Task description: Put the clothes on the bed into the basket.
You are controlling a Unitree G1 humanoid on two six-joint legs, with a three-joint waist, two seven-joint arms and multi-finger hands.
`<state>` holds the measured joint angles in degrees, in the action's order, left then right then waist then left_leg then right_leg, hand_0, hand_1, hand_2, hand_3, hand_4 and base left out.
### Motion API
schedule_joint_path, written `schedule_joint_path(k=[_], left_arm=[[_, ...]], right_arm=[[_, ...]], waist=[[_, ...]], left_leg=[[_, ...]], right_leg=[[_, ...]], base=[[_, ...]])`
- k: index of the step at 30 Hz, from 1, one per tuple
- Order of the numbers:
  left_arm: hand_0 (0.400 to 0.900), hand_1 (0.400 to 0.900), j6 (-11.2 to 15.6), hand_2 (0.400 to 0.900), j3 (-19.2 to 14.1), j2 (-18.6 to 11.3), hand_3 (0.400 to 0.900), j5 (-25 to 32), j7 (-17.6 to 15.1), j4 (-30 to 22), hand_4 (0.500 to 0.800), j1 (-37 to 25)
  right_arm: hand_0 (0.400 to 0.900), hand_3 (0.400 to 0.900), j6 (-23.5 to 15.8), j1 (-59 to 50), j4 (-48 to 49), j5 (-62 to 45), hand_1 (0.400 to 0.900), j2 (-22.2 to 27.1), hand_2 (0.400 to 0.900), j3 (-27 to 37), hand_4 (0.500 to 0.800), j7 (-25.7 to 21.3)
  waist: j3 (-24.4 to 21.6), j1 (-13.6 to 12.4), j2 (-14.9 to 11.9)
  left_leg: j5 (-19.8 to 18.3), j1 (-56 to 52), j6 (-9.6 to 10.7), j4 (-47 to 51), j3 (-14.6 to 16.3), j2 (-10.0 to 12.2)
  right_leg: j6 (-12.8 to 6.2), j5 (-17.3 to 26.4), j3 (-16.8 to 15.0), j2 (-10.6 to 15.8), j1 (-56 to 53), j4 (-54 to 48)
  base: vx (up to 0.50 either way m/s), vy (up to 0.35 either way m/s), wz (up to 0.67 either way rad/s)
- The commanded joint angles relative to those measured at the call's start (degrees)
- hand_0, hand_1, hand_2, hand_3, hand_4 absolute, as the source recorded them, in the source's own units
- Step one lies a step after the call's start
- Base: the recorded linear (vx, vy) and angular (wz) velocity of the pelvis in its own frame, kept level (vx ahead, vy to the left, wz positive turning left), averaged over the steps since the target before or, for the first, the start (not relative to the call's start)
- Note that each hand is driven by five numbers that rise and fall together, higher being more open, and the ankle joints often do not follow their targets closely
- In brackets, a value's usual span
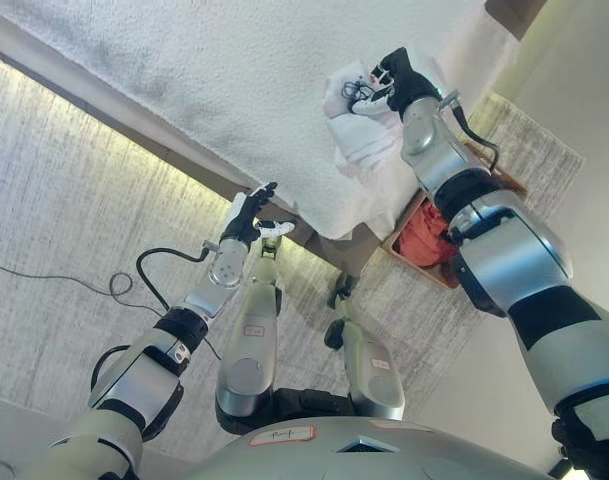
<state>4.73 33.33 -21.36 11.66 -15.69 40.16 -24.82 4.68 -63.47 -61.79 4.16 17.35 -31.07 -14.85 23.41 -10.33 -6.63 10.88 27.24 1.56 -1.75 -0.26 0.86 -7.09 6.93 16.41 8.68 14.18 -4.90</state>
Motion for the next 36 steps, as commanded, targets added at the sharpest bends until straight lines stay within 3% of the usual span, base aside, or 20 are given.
schedule_joint_path(k=[1, 9, 18, 30, 36], left_arm=[[0.9, 0.9, 3.55, 0.9, -1.97, 1.75, 0.9, -0.21, -1.44, -0.82, 0.8, 2.98], [0.9, 0.9, 3.49, 0.9, -4.2, 3.36, 0.9, -1.46, 1.32, 2.28, 0.8, 7.11], [0.9, 0.9, 2.53, 0.9, -6.09, 3.6, 0.9, -3.21, 5.15, 3.16, 0.8, 11.86], [0.9, 0.9, 1.63, 0.9, -8.16, 3.29, 0.9, -2.75, 7.07, 2.11, 0.8, 15.8], [0.9, 0.9, 1.2, 0.9, -7.31, 3.21, 0.9, -2.52, 7.92, 1.03, 0.8, 17.03]], right_arm=[[0.4, 0.4, -3.67, 0.07, 9.16, -0.23, 0.4, 8.12, 0.4, 1.77, 0.5, -5.92], [0.4, 0.4, -4.99, 17.47, 17.46, -0.77, 0.4, 17.91, 0.4, 13.89, 0.5, -6.74], [0.4, 0.4, -4.18, 30.24, 22.76, 0.13, 0.4, 19.77, 0.4, 24.52, 0.5, -6.98], [0.4, 0.4, -2.04, 33.7, 17.88, 0.19, 0.4, 19.58, 0.4, 26.87, 0.5, -5.16], [0.4, 0.4, -1.2, 31.53, 12.15, -1.51, 0.4, 20.91, 0.4, 26.96, 0.5, -5.36]], waist=[[-2.96, 2.63, 0.39], [-7.82, 5.78, 0.63], [-13.02, 7.87, 2.81], [-16.74, 8.7, 4.73], [-17.32, 8.59, 5.31]], left_leg=[[-2.62, -2.31, 0.34, 3.69, -1.73, 0.29], [-2.75, -7.65, 0.16, 6.24, -0.42, 0.31], [-4.33, -12.99, -0.06, 6.75, 1.28, 0.25], [-5.43, -16.52, 0.11, 6.75, 1.75, 0.79], [-5.66, -17.51, 0.21, 6.75, 1.25, 0.87]], right_leg=[[-0.8, -1.69, -2.93, -0.87, -2.72, 0.63], [-1.19, -2.6, -3.2, -0.07, -5.56, 1.08], [-1.64, -3.58, -4.12, 0.69, -9.35, 1.15], [-1.01, -5.28, -4.7, 0.13, -12.08, 1.46], [-0.61, -6.16, -4.92, -0.34, -13.1, 2.04]], base=[[-0.03, -0.015, -0.15], [0.02, -0.016, -0.06], [0.04, -0.017, -0.09], [0.04, -0.048, -0.03], [0.05, -0.033, 0.03]])
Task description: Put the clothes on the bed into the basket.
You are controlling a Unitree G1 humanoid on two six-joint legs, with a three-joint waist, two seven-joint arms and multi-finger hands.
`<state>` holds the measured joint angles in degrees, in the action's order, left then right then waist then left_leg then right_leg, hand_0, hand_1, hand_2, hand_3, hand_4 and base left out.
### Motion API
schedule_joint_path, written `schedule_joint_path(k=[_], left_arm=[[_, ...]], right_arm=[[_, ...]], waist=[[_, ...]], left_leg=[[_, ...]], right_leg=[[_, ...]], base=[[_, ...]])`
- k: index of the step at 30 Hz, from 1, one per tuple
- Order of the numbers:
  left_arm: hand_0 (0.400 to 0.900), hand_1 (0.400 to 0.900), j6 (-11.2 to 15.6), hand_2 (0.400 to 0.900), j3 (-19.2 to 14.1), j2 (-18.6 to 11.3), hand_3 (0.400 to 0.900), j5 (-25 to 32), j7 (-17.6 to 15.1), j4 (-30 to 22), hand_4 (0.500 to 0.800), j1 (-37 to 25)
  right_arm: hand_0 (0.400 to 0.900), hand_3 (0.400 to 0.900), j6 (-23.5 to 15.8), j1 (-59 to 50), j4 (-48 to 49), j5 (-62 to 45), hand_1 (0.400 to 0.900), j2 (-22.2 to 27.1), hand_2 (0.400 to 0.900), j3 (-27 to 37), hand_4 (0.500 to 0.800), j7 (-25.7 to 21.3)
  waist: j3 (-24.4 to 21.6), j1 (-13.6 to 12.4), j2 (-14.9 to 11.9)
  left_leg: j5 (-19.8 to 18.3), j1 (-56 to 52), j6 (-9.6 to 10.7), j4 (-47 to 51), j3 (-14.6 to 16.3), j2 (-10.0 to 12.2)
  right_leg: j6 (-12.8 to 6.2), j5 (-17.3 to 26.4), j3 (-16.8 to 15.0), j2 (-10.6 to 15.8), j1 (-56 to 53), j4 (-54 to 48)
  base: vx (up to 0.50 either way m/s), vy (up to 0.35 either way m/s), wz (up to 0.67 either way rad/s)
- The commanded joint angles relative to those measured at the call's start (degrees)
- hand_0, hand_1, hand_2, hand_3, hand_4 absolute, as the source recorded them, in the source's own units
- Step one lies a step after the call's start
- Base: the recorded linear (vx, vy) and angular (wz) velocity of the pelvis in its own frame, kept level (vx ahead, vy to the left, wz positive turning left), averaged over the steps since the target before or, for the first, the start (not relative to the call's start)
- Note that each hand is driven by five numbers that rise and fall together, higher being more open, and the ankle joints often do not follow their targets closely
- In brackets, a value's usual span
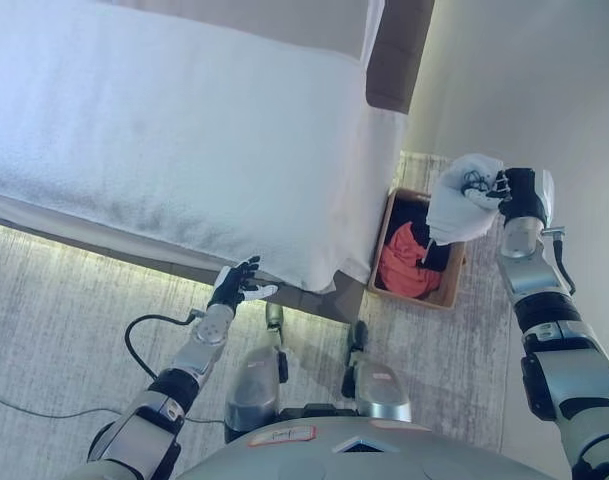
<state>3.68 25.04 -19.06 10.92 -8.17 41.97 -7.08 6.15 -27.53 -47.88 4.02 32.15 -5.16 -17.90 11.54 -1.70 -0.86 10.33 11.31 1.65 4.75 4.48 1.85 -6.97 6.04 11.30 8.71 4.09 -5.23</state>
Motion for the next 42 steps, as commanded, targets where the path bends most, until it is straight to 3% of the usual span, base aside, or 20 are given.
schedule_joint_path(k=[1, 4, 5, 6, 7, 20, 42], left_arm=[[0.9, 0.9, 2.18, 0.9, 1.04, 0.96, 0.9, -1.78, 0.44, -0.66, 0.8, -0.6], [0.9, 0.9, 1.9, 0.9, 1.0, 1.19, 0.9, -1.49, 0.37, -0.46, 0.8, -0.28], [0.9, 0.9, 1.83, 0.9, 0.86, 1.32, 0.9, -1.29, 0.38, -0.19, 0.8, -0.18], [0.9, 0.9, 1.85, 0.9, 0.77, 1.38, 0.9, -1.13, 0.46, -0.14, 0.8, 0.06], [0.9, 0.9, 1.82, 0.9, 0.65, 1.44, 0.9, -0.97, 0.47, -0.06, 0.8, 0.33], [0.9, 0.9, 1.44, 0.9, -0.73, 1.82, 0.9, -0.11, 0.28, -1.8, 0.8, 0.91], [0.9, 0.9, 1.55, 0.9, -2.59, 2.23, 0.9, -1.34, 0.58, -0.9, 0.8, 1.48]], right_arm=[[0.4, 0.4, -2.58, -4.9, -2.16, -1.7, 0.4, 6.22, 0.4, 1.06, 0.5, -2.33], [0.4, 0.4, -2.67, -5.95, -3.98, -3.33, 0.4, 6.23, 0.4, 1.15, 0.5, -2.45], [0.551, 0.551, -2.75, -6.13, -4.25, -3.79, 0.551, 6.14, 0.551, 1.28, 0.591, -2.59], [0.78, 0.78, -2.82, -6.14, -4.35, -4.01, 0.78, 6.08, 0.78, 1.38, 0.728, -2.59], [0.9, 0.9, -2.64, -6.17, -3.65, -4.02, 0.9, 5.88, 0.9, 1.3, 0.8, -2.52], [0.9, 0.9, -0.93, -0.51, 5.05, -1.12, 0.9, 3.27, 0.9, 5.28, 0.8, -4.14], [0.9, 0.9, -2.03, 3.55, 6.95, -0.69, 0.9, 0.15, 0.9, 5.18, 0.8, -2.95]], waist=[[-5.44, -0.01, -0.44], [-5.65, 0.14, -0.25], [-5.75, 0.16, -0.22], [-5.87, 0.25, -0.13], [-6.04, 0.34, -0.05], [-6.75, 0.95, 0.33], [-8.26, 1.06, 0.51]], left_leg=[[-5.14, -1.65, 0.12, 0.25, -3.5, -0.11], [-5.21, -1.79, 0.15, 0.25, -3.49, -0.04], [-5.26, -1.81, 0.14, 0.25, -3.44, -0.09], [-5.3, -1.81, 0.18, 0.25, -3.38, -0.11], [-5.39, -1.85, 0.19, 0.25, -3.36, -0.11], [-5.96, -2.64, 0.21, 0.25, -3.43, -0.14], [-6.47, -3.63, 0.15, 0.25, -3.06, -0.37]], right_leg=[[-0.71, -5.25, 0.26, -0.37, -3.19, 2.23], [-0.72, -5.11, 0.34, -0.46, -3.59, 1.76], [-0.73, -5.12, 0.36, -0.47, -3.66, 1.66], [-0.75, -5.09, 0.36, -0.47, -3.77, 1.46], [-0.71, -5.12, 0.24, -0.53, -3.88, 1.25], [-0.57, -5.56, 0.18, -0.71, -4.94, 1.0], [-0.72, -5.47, 0.05, -0.53, -5.96, 0.31]], base=[[0.0, 0.0, 0.0], [0.0, 0.0, 0.0], [0.0, 0.0, 0.0], [0.0, 0.0, 0.0], [0.0, 0.0, 0.0], [0.0, -0.002, -0.01], [0.0, 0.0, 0.0]])
